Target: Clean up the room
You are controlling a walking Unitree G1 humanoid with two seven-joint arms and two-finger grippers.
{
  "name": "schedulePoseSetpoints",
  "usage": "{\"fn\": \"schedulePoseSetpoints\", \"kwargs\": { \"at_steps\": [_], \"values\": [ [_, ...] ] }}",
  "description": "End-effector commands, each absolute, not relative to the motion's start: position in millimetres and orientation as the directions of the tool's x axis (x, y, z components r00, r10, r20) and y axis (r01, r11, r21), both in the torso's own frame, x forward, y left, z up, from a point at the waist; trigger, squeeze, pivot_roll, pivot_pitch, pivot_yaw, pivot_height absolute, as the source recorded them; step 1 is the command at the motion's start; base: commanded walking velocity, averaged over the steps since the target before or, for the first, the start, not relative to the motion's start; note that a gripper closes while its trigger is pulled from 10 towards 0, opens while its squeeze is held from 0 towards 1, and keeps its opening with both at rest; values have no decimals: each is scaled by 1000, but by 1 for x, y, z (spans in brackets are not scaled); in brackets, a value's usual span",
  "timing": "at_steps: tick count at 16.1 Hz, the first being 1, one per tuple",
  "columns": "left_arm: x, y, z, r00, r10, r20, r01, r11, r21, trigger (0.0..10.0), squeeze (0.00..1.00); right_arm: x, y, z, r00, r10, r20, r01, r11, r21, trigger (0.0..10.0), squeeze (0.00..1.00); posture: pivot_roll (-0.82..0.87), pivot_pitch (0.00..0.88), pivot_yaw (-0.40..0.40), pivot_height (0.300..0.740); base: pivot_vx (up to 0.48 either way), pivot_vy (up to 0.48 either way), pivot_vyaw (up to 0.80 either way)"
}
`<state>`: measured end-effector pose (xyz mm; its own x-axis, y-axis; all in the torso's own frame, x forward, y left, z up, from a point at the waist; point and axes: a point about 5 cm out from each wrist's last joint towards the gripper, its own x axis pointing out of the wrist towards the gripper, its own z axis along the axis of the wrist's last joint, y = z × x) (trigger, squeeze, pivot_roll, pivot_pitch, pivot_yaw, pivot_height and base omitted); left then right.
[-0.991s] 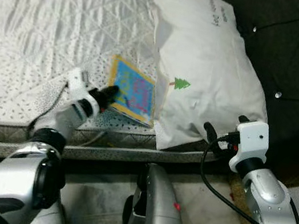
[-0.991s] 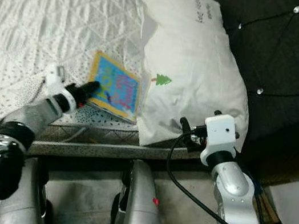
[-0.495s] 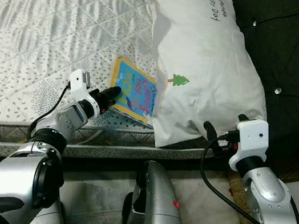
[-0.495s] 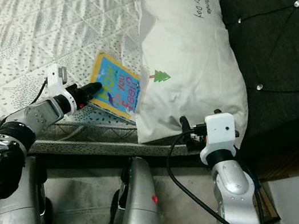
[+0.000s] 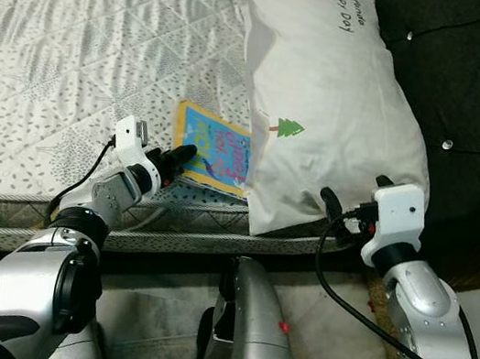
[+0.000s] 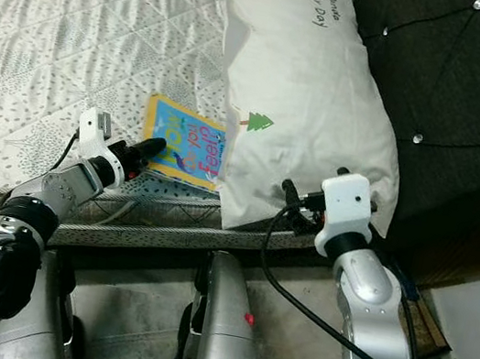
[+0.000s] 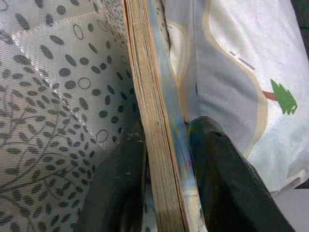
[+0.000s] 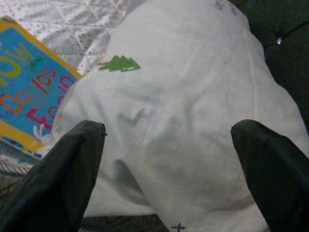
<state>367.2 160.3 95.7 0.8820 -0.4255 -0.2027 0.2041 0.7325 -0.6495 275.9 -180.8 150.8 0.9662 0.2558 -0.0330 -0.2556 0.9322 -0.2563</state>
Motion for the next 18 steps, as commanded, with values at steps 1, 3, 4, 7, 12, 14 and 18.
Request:
{"fn": "schedulePoseSetpoints", "kwargs": {
  "at_steps": [1, 3, 4, 7, 12, 14, 18],
  "values": [
    [366, 155, 92, 871, -436, -226, 201, 736, -647, 10000, 1000, 276, -185, 145, 970, 238, -56, -245, 933, -264, 10000, 0, -199, 207, -206, 549, 0, 0, 0],
    [366, 158, 92, 872, -429, -234, 198, 747, -634, 10000, 1000, 278, -184, 145, 969, 241, -53, -246, 933, -264, 10000, 0, -194, 201, -204, 549, 0, 0, 0],
    [366, 161, 93, 874, -422, -242, 193, 757, -624, 10000, 1000, 279, -184, 145, 969, 242, -50, -247, 932, -264, 10000, 0, -191, 196, -203, 549, 0, 0, 0],
    [367, 166, 93, 867, -415, -276, 180, 777, -604, 10000, 1000, 284, -179, 144, 967, 251, -39, -252, 933, -257, 10000, 0, -162, 176, -194, 549, 0, 0, 0],
    [373, 186, 102, 878, -295, -377, 119, 897, -426, 10000, 1000, 292, -170, 141, 964, 267, -18, -263, 936, -235, 10000, 0, -121, 145, -176, 549, 0, 0, 0],
    [374, 193, 106, 878, -272, -394, 119, 921, -372, 10000, 1000, 296, -165, 140, 962, 272, -9, -267, 937, -225, 10000, 0, -101, 136, -165, 549, 0, 0, 0],
    [377, 210, 115, 901, -199, -385, 94, 957, -276, 10000, 1000, 303, -154, 137, 964, 263, 24, -254, 948, -190, 10000, 0, -54, 119, -122, 549, 0, 0, 0]
  ]
}}
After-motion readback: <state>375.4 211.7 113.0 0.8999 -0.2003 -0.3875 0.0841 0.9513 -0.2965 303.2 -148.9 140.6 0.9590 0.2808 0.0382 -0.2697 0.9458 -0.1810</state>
